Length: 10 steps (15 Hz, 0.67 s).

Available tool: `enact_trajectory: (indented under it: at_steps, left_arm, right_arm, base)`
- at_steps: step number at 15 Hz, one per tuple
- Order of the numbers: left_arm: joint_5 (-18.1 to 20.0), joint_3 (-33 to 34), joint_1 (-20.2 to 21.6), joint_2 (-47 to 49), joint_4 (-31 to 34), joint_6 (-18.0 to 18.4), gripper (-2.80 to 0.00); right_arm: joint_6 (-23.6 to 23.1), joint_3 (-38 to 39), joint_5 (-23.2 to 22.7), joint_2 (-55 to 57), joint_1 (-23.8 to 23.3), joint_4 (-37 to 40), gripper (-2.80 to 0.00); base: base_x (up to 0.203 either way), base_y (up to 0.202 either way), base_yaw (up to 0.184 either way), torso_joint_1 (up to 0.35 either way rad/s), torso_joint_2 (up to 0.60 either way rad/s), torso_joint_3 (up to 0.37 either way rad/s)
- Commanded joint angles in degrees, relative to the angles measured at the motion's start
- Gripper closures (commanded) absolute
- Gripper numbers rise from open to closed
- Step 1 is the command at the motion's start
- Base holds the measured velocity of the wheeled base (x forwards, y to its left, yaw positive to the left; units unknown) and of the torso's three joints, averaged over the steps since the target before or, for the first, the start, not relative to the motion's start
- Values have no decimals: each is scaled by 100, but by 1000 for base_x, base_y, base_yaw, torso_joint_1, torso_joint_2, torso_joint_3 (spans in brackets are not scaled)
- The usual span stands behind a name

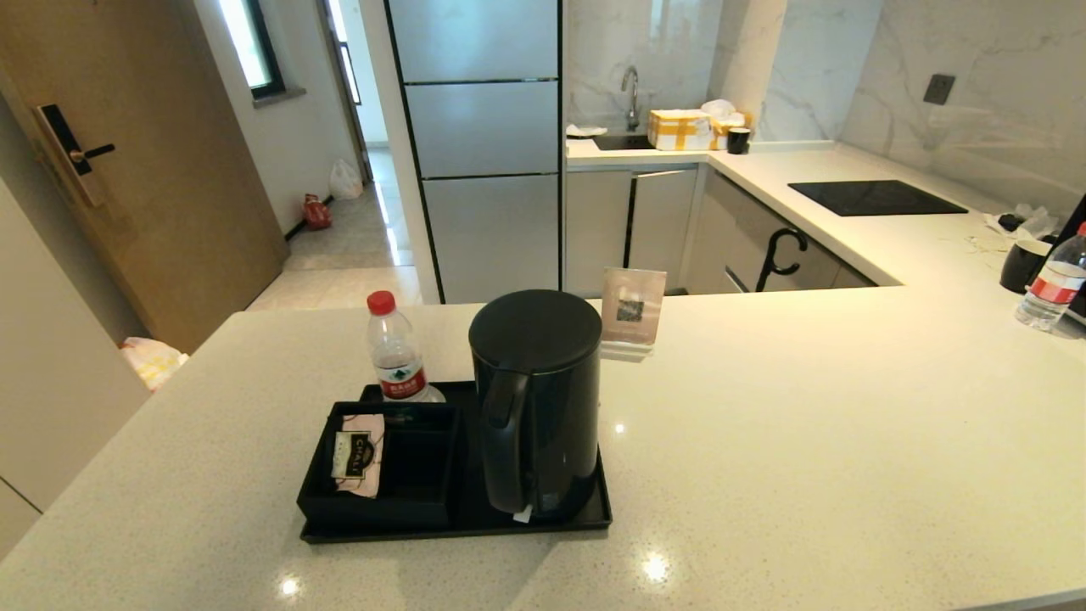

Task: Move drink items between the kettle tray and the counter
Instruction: Pick up the bottled water

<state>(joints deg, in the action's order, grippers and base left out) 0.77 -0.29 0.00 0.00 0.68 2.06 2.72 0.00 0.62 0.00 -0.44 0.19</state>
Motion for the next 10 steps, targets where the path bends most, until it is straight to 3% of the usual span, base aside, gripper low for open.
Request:
enact_trajectory:
  at_steps: [1,5,10]
  left_arm:
    - [2,-6,0,0,2,14,0]
    - [-10,-303,0,83,118,37,0]
    - [23,-2451,0,1531,1124,-242,0]
  right_arm:
    - [1,0,-1,9,0,-1,0]
    - [1,0,-1,9,0,-1,0]
    - [1,0,-1,9,0,-1,0]
  base:
    - [0,0,0,0,0,0]
    - [0,0,0,0,0,0]
    - [0,0,0,0,0,0]
